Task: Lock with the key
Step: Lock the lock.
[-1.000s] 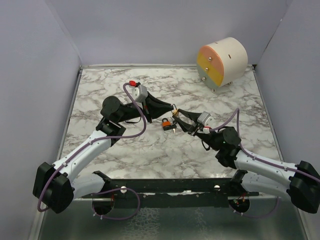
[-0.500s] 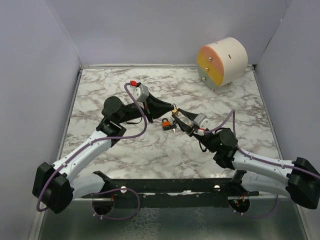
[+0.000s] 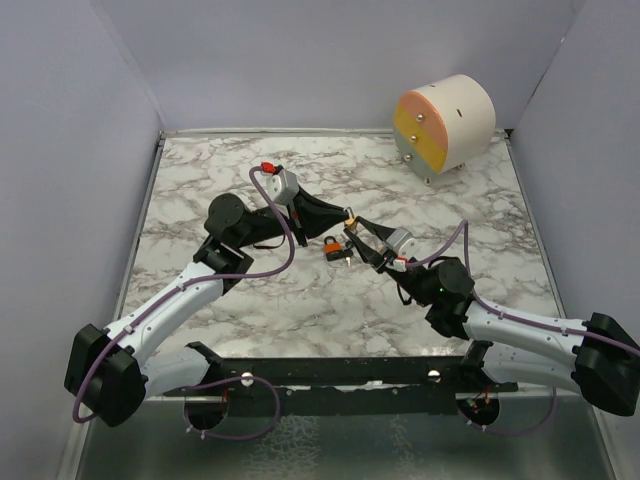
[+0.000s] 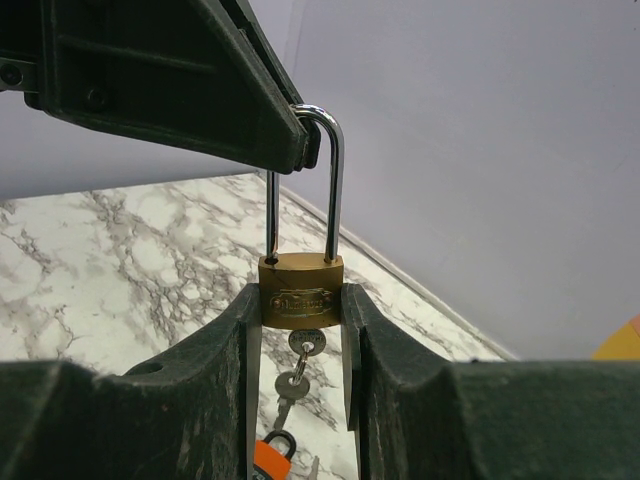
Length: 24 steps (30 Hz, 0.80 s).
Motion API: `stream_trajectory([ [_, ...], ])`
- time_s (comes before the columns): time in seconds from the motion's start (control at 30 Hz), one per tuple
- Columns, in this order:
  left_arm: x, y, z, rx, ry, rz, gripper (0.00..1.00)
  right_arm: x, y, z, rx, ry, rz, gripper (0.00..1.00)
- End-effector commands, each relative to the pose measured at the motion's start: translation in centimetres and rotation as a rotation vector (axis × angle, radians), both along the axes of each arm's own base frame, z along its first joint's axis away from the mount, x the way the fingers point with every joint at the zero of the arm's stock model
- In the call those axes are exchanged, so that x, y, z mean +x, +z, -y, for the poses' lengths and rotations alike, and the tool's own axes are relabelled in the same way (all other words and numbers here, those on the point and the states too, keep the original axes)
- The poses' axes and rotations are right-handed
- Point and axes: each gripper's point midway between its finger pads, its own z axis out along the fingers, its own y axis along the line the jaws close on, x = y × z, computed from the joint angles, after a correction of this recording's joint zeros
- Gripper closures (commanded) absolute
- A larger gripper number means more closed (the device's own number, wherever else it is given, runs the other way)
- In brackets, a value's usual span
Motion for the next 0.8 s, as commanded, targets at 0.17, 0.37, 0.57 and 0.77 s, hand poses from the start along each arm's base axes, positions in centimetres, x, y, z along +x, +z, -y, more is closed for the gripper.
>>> stream_trajectory([
  [0.17, -1.5, -2.2, 0.6, 0.042, -0.059, -0.075, 1.0, -0.6, 6.6, 1.0, 0.182, -0.006, 0.089, 0.99],
  [0.37, -1.5, -2.7, 0.8, 0.045, -0.057, -0.096, 1.0, -0.2, 6.8, 1.0, 0.191, -0.03, 0.09, 0.99],
  [0.57, -1.5, -3.7, 1.0, 0.058, -0.057, -0.117, 1.0, -0.3, 7.1, 1.1, 0.203, -0.037, 0.099, 0.99],
  [0.77, -1.6, -5.2, 0.7, 0.074, -0.038, -0.146, 1.0, -0.4, 7.9, 1.8, 0.228, -0.052, 0.114, 0.99],
])
